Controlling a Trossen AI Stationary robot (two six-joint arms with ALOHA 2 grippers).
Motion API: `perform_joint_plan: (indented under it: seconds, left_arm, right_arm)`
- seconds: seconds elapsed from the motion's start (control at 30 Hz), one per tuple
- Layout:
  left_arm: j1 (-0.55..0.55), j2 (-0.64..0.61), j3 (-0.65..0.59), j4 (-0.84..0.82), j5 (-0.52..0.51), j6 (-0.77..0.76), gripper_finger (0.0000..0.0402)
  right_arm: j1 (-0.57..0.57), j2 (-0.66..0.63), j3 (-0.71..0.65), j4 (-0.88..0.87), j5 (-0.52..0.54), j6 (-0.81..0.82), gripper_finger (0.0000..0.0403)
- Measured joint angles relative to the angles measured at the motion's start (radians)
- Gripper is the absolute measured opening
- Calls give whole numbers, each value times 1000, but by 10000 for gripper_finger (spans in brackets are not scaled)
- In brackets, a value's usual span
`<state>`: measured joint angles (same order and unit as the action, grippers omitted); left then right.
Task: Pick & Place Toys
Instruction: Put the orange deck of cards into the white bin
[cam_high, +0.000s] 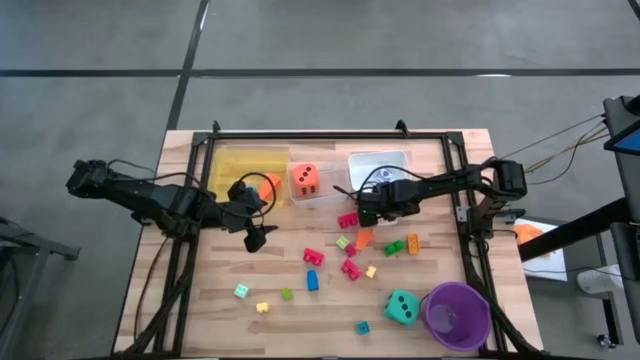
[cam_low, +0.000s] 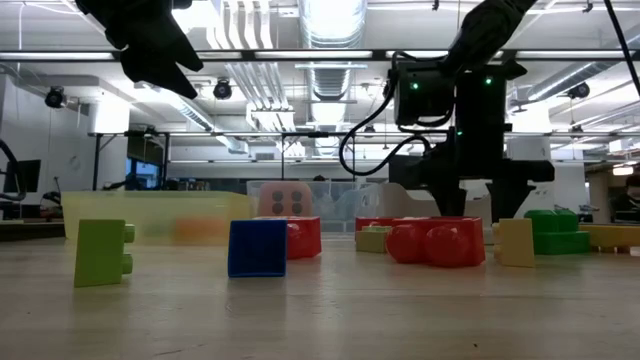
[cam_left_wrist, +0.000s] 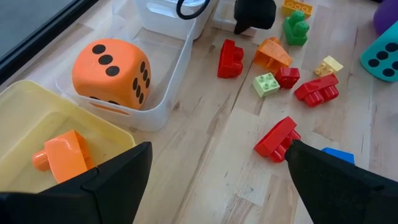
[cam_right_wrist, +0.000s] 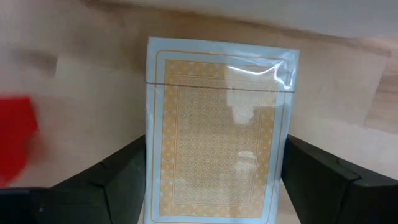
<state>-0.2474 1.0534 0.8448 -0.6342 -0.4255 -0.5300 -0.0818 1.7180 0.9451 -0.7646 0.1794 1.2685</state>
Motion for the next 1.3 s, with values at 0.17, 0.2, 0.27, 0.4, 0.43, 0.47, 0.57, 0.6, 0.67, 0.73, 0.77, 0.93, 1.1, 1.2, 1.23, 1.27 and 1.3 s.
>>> perform_joint_plan:
  seconds: [0.17, 0.2, 0.27, 0.4, 0.43, 0.47, 0.57, 0.6, 0.67, 0.73, 0.77, 0.93, 1.1, 1.2, 1.23, 1.27, 1.3]
  left_arm:
    - [0, 0, 0, 0, 0, -1, 367]
    - [0, 0, 0, 0, 0, -1, 367]
    - [0, 0, 0, 0, 0, 0, 367]
    - [0, 0, 0, 0, 0, -1, 367]
    - [0, 0, 0, 0, 0, -1, 367]
    - [0, 0, 0, 0, 0, -2, 367]
    - [0, 0, 0, 0, 1, -2, 367]
    - [0, 0, 0, 1, 0, -2, 367]
    - [0, 0, 0, 1, 0, -2, 367]
    - [0, 0, 0, 1, 0, -2, 367]
    - [0, 0, 0, 1, 0, -2, 367]
    - [0, 0, 0, 1, 0, -2, 367]
    - [0, 0, 0, 1, 0, -2, 367]
    - [0, 0, 0, 1, 0, -2, 367]
    - [0, 0, 0, 1, 0, -2, 367]
    - [0, 0, 0, 1, 0, -2, 367]
    - [0, 0, 0, 1, 0, -2, 367]
  right_arm:
    - [48, -22, 29, -36, -2, -63, 296]
    - [58, -30, 38, -48, 6, -83, 296]
    - [76, -48, 58, -74, 21, -114, 296]
    - [105, -91, 121, -154, 50, -213, 296]
    - [107, -100, 142, -184, 55, -240, 296]
    - [109, -108, 163, -215, 58, -274, 296]
    - [108, -119, 237, -295, 91, -412, 296]
    - [105, -120, 263, -323, 109, -464, 296]
    - [96, -121, 312, -368, 152, -590, 296]
    - [79, -115, 354, -387, 184, -749, 296]
    - [69, -113, 369, -391, 200, -835, 296]
    - [-2, -81, 426, -392, 283, -1091, 296]
    - [-147, -64, 432, -365, 274, -1109, 296]
    - [-213, -47, 423, -357, 234, -1125, 296]
    - [-225, -41, 419, -352, 232, -1122, 296]
    - [-237, -36, 414, -341, 228, -1117, 296]
    - [-246, -34, 407, -319, 219, -1116, 296]
